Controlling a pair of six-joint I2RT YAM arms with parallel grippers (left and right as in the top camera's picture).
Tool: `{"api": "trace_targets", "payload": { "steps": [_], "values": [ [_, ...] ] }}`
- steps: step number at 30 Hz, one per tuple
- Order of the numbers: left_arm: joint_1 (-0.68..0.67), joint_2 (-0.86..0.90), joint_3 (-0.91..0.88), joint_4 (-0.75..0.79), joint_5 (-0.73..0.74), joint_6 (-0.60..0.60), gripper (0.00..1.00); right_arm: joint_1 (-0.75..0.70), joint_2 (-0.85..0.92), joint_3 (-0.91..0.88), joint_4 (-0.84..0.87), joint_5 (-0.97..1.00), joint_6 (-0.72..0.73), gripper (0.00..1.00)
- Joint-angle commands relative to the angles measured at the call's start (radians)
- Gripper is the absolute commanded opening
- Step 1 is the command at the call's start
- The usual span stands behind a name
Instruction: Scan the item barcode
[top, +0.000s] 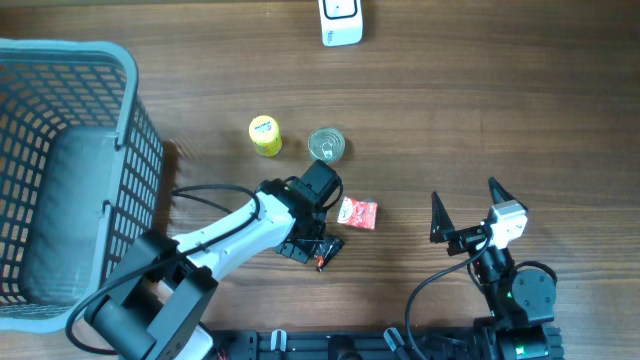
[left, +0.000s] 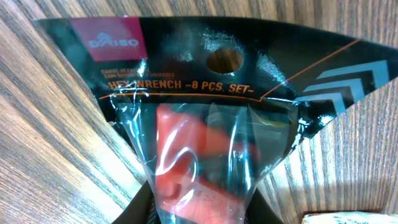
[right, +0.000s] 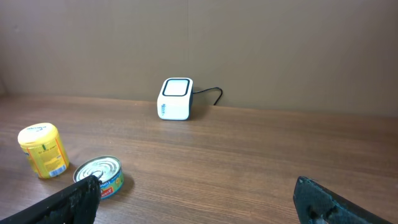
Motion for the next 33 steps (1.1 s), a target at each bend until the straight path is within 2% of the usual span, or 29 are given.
{"api": "trace_targets", "payload": {
  "steps": [1, 6, 13, 19, 24, 33],
  "values": [
    [-0.006, 0.044, -0.030, 0.004, 0.008, -0.003, 0.17, 0.004, -0.002, -0.001, 0.006, 0.013, -0.006, 1.00],
    [-0.006, 0.044, -0.029, 0.005, 0.012, -0.002, 0.15, 0.004, -0.002, -0.001, 0.006, 0.013, -0.006, 1.00],
    [-0.005, 0.010, -0.026, 0.019, 0.015, 0.032, 0.05, 0.004, -0.002, -0.001, 0.006, 0.013, -0.006, 1.00],
    [-0.001, -0.027, -0.026, 0.030, 0.004, 0.051, 0.05, 0.004, -0.002, -0.001, 0.006, 0.013, -0.006, 1.00],
    [-0.001, -0.054, -0.025, 0.083, 0.004, 0.111, 0.06, 0.004, -0.002, -0.001, 0.006, 0.013, -0.006, 1.00],
    [0.021, -0.097, -0.018, 0.282, 0.012, 0.291, 0.08, 0.004, -0.002, -0.001, 0.006, 0.013, -0.006, 1.00]
  ]
}}
